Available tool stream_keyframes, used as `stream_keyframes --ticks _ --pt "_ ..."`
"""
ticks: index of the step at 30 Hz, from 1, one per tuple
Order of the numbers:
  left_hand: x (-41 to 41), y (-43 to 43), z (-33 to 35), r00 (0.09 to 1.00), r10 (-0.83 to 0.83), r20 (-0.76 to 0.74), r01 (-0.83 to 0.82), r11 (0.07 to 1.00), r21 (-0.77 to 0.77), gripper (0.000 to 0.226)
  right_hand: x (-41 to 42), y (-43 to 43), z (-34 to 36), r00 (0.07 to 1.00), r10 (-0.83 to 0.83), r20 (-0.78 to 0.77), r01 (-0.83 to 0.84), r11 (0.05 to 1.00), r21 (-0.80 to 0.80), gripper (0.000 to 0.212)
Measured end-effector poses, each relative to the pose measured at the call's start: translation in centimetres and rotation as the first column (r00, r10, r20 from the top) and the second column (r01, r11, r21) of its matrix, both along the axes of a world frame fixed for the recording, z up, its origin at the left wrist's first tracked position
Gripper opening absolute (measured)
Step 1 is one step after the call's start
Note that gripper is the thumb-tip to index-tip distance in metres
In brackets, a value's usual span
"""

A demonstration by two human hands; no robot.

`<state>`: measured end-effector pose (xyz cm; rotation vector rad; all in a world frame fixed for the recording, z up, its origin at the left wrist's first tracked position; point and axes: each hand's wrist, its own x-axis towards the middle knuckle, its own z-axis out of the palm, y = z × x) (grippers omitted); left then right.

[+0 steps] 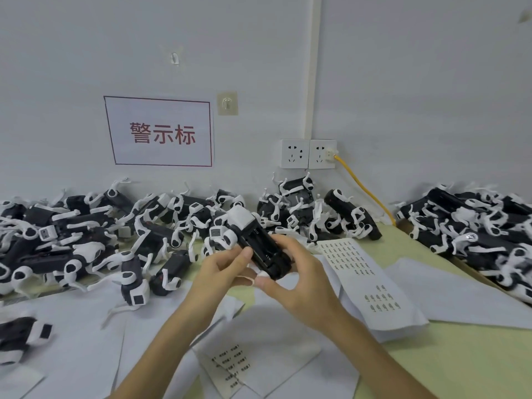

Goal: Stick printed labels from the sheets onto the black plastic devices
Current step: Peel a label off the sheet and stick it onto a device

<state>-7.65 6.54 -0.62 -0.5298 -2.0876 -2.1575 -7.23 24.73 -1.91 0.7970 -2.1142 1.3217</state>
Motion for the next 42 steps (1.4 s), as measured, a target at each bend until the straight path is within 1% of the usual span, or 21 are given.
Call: stream_keyframes --ticks 6,8,10,13,15,17,18,20,22,23,25,26,27,29,30,31,33,35,37,39,42 --pt "0.1 0.4 0.0 0.990 0.135 -0.028 -0.137 0.988 -0.066 0.059 0.3 0.5 0.5 0.987 -0.063 -0.145 0.055 0.997 -0.060 0.053" --pt "0.3 0.6 -0.1 0.985 0.154 -0.072 -0.159 0.984 -0.084 0.063 0.4 0.8 0.7 0.985 -0.096 -0.141 0.077 0.988 -0.133 0.047" --pt "0.4 0.9 -0.3 0.970 0.192 -0.150 -0.203 0.977 -0.061 0.059 0.3 1.3 1.0 0.984 -0.140 -0.113 0.116 0.974 -0.194 0.042" --pt "0.4 1.0 -0.6 0.898 0.314 -0.307 -0.339 0.940 -0.030 0.050 0.1 1.9 1.4 0.986 -0.163 -0.037 0.151 0.963 -0.222 0.038" --pt "0.3 0.7 -0.7 0.833 0.330 -0.444 -0.431 0.890 -0.148 0.055 0.1 2.2 1.5 0.990 -0.139 0.009 0.138 0.970 -0.202 0.036" --pt "0.2 0.3 -0.7 0.830 0.195 -0.523 -0.402 0.859 -0.317 0.064 0.1 2.4 1.5 0.997 -0.059 0.051 0.067 0.986 -0.155 0.034" --pt "0.1 0.3 -0.8 0.850 0.107 -0.515 -0.344 0.855 -0.389 0.060 0.2 2.5 1.4 0.998 -0.010 0.065 0.018 0.992 -0.126 0.033" --pt "-0.1 0.6 -1.3 0.894 -0.029 -0.447 -0.224 0.834 -0.504 0.047 0.4 2.1 1.3 0.991 0.087 0.103 -0.078 0.993 -0.091 0.031" --pt "-0.3 1.1 -1.9 0.937 -0.062 -0.345 -0.150 0.819 -0.555 0.039 0.5 1.6 1.3 0.979 0.123 0.161 -0.110 0.990 -0.085 0.030" --pt "-0.3 1.3 -2.2 0.951 -0.048 -0.306 -0.133 0.829 -0.543 0.036 0.4 1.5 1.4 0.978 0.097 0.185 -0.081 0.993 -0.089 0.031" --pt "-0.2 1.4 -2.3 0.970 0.000 -0.241 -0.117 0.873 -0.474 0.036 -0.1 2.0 1.9 0.973 -0.079 0.215 0.095 0.993 -0.064 0.035" --pt "-0.2 1.4 -2.2 0.980 0.022 -0.199 -0.107 0.898 -0.427 0.038 -0.5 2.9 2.0 0.948 -0.239 0.210 0.244 0.970 0.004 0.036" --pt "-0.3 1.4 -2.0 0.988 0.040 -0.148 -0.094 0.922 -0.375 0.041 -1.0 4.1 2.1 0.889 -0.421 0.183 0.405 0.907 0.117 0.038" --pt "-0.4 1.3 -1.7 0.999 0.035 -0.010 -0.037 0.964 -0.262 0.040 -1.6 6.7 2.1 0.699 -0.707 0.108 0.631 0.681 0.370 0.051" --pt "-0.4 1.2 -1.5 0.998 0.004 0.063 0.008 0.980 -0.197 0.037 -1.7 8.0 2.0 0.609 -0.785 0.114 0.669 0.586 0.458 0.059" --pt "-0.4 1.1 -1.5 0.991 -0.043 0.129 0.060 0.990 -0.127 0.037 -1.7 9.2 1.9 0.538 -0.826 0.166 0.666 0.538 0.517 0.066" --pt "-0.4 0.9 -1.6 0.963 -0.130 0.237 0.137 0.991 -0.011 0.045 -1.6 11.1 1.6 0.438 -0.838 0.325 0.614 0.543 0.572 0.078" --pt "-0.8 0.8 -1.9 0.937 -0.166 0.308 0.168 0.986 0.020 0.055 -1.6 12.1 1.5 0.395 -0.802 0.448 0.561 0.597 0.574 0.082" --pt "-1.3 1.0 -2.2 0.917 -0.177 0.356 0.180 0.983 0.026 0.066 -1.5 12.1 1.4 0.438 -0.725 0.531 0.548 0.684 0.482 0.070" --pt "-1.3 1.3 -2.4 0.889 -0.209 0.408 0.197 0.978 0.072 0.070 -1.4 11.9 1.5 0.542 -0.627 0.560 0.547 0.769 0.332 0.056" --pt "-0.8 1.9 -2.4 0.849 -0.269 0.456 0.218 0.962 0.163 0.081 -1.1 11.8 2.5 0.673 -0.518 0.528 0.498 0.845 0.194 0.054"
